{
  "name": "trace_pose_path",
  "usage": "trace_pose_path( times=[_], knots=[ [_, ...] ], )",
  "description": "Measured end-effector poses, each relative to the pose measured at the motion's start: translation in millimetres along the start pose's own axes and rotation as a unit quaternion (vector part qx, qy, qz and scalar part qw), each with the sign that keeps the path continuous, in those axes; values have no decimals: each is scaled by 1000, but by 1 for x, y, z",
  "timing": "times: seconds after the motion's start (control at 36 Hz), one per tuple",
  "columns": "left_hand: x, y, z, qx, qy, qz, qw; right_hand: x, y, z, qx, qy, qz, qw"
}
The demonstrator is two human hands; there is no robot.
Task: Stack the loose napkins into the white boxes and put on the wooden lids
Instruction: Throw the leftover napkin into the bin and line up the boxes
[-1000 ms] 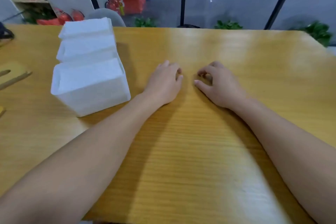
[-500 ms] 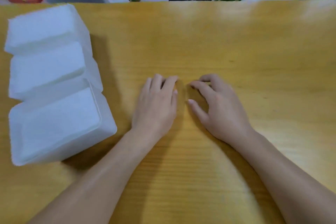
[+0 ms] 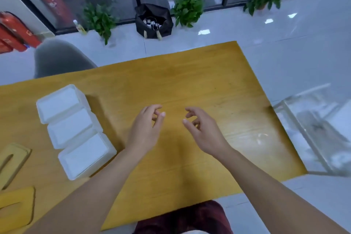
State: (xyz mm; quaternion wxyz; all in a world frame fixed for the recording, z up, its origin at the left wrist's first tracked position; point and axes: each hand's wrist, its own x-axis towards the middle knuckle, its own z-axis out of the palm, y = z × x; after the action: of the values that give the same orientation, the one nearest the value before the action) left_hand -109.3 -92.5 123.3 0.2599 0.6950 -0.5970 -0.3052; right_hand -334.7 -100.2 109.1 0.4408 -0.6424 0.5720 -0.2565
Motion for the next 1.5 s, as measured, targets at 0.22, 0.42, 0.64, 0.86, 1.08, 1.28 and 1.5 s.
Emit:
trace_pose_path(
  times=[0.22, 0.42, 0.64, 0.86, 1.08, 1.28, 1.5],
  knots=[
    [-8, 76, 10, -52, -64, 78, 994, -50, -21, -61, 36, 85, 36, 995],
    [-20, 133, 52, -40, -154, 147, 976, -109, -21, -106, 50, 169, 76, 982],
    [-37, 215, 116, -66, -255, 206, 942, -164, 4, -172, 56, 266, 139, 952],
    [-35, 291, 194, -64, -305, 229, 922, -182, 60, -245, 54, 326, 197, 923],
    [-2, 364, 299, -24, -308, 190, 932, -167, 154, -340, 60, 365, 258, 892],
    [26, 401, 396, 50, -307, 126, 942, -144, 224, -393, 107, 347, 315, 877],
    [24, 395, 444, 101, -277, 92, 951, -135, 249, -404, 114, 292, 309, 898]
  ],
)
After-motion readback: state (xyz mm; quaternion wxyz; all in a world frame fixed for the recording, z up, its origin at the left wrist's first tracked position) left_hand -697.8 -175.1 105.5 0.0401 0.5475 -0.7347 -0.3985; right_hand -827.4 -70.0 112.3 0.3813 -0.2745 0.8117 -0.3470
